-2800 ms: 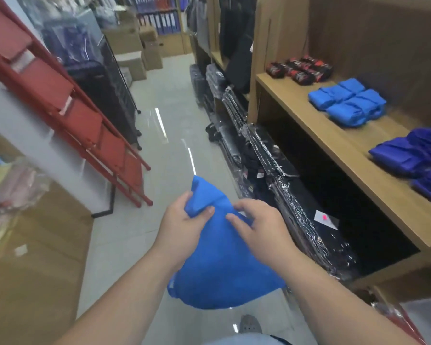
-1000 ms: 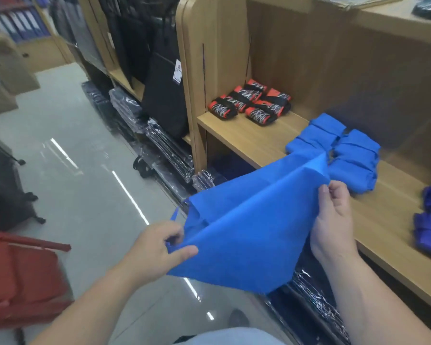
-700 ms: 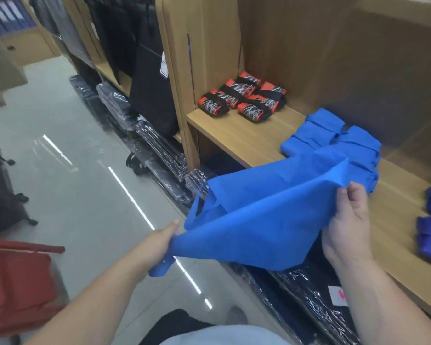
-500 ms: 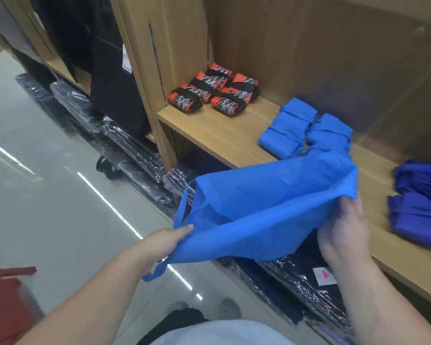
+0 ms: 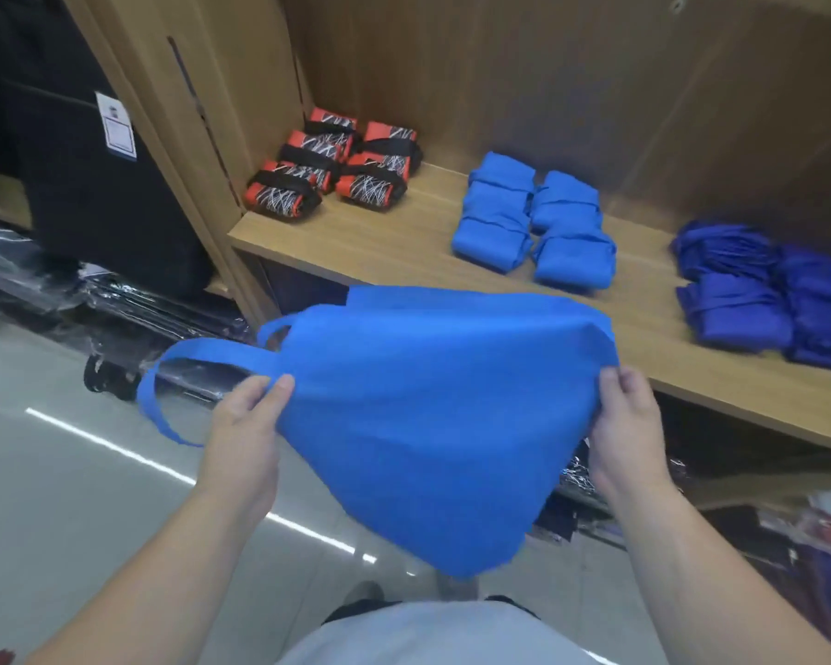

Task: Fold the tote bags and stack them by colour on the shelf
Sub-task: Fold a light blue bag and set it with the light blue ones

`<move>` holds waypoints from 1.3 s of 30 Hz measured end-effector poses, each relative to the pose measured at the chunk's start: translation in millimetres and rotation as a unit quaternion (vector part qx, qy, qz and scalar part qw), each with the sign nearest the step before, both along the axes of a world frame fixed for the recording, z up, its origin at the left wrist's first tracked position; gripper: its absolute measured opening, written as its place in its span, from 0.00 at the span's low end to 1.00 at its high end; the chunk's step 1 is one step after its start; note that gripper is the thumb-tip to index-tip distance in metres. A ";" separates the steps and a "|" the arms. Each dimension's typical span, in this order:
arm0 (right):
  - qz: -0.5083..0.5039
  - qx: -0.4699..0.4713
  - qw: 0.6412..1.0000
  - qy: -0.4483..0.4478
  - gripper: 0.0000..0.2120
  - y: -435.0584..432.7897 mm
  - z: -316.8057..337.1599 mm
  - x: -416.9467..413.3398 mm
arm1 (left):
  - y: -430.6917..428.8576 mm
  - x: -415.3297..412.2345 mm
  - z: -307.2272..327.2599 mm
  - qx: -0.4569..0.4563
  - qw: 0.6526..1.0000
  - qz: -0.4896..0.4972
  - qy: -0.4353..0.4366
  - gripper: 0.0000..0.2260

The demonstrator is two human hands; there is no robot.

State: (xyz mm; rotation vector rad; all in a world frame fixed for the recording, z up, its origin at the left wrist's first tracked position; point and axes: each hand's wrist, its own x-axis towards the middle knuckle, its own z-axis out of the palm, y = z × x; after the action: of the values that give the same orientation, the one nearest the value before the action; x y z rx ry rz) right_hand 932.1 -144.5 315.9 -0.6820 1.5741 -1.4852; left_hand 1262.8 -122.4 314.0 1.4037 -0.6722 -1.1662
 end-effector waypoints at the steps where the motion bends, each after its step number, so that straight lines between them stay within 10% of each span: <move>1: 0.001 0.013 1.000 0.018 0.12 5.0 0.4 6.8 | -1.3 7.3 1.1 0.006 0.999 -0.002 0.042 0.11; 7: 0.067 0.053 0.989 0.118 0.12 17.6 12.2 21.8 | -22.3 47.0 5.3 0.118 0.983 -0.128 0.053 0.13; 13: 0.081 0.069 0.988 0.113 0.13 25.8 15.0 19.9 | -40.0 50.4 4.1 0.039 0.999 -0.031 -0.004 0.03; 18: 0.058 0.049 0.992 0.105 0.13 17.7 24.9 34.8 | -36.1 35.9 -6.3 0.190 0.981 -0.029 -0.038 0.09; 26: 0.144 0.021 0.942 0.302 0.11 -8.7 40.2 60.1 | -20.0 57.7 12.5 0.409 0.772 -0.411 -0.261 0.34; 31: 0.265 -0.002 0.895 0.358 0.11 -14.4 51.0 78.6 | -29.7 40.2 32.3 0.088 0.879 -0.338 -0.325 0.21; 35: 0.363 -0.001 0.835 0.414 0.11 -11.5 64.3 98.5 | -39.2 11.9 68.2 -0.179 0.804 -0.367 -0.433 0.39; 39: 0.393 -0.030 0.808 0.439 0.10 -10.0 79.1 110.8 | -45.2 -0.9 71.4 -0.238 0.765 -0.384 -0.459 0.26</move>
State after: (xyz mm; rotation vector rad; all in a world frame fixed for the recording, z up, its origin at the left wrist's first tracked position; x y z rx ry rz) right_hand 1042.9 -154.4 394.9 -1.9733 1.5165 -0.5657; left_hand 1261.9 -167.6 385.4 1.1951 -2.2420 -0.6907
